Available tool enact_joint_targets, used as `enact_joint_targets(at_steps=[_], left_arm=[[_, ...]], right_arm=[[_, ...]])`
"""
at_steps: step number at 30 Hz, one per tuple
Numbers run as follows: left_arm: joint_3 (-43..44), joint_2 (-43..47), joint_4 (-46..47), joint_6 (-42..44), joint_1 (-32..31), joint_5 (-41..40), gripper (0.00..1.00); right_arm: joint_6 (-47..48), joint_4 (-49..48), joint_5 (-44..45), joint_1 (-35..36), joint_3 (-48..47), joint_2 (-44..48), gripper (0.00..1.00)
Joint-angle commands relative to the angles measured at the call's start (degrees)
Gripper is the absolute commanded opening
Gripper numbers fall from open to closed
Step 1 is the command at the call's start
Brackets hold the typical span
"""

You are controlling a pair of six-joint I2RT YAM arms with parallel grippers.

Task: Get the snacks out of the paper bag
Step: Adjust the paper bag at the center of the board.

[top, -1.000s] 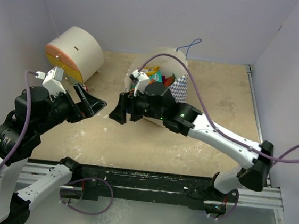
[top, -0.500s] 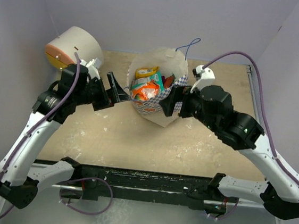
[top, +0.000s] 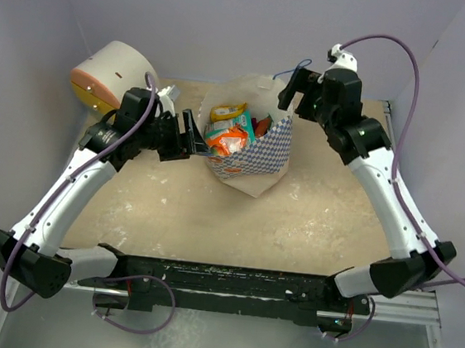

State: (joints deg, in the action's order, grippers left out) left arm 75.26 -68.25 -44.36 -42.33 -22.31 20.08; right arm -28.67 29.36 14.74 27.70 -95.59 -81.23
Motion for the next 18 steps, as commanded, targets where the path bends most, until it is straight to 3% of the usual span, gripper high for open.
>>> enact_joint_targets(at_steps=[1, 6, 10, 13, 18], left_arm=[[5.82, -1.83, -0.14, 7.28, 0.06, -0.44, 0.70], [7.56, -1.63, 0.33, 10.59, 0.13, -3.18, 0.55], [7.73, -2.11, 0.89, 12.01, 0.15, -2.85, 0.46], [7.49, -2.77, 0.79, 13.36, 0.22, -3.07, 0.27], [8.77, -3.04, 0.23, 14.46, 0.69, -5.62, 0.11]], right_arm=[[2.36, -6.94, -5.16, -4.37, -4.77, -5.09, 0.96], [2.08, -7.59, -15.65, -10.60, -11.19, -13.49, 0.82], [3.09, -8.02, -19.84, -12.83, -16.04, -18.41, 0.77], [2.75, -9.82, -20.88, -13.64, -16.75, -20.65, 0.74], [1.90, -10.55, -25.93, -14.38, -19.76, -24.85, 0.61]])
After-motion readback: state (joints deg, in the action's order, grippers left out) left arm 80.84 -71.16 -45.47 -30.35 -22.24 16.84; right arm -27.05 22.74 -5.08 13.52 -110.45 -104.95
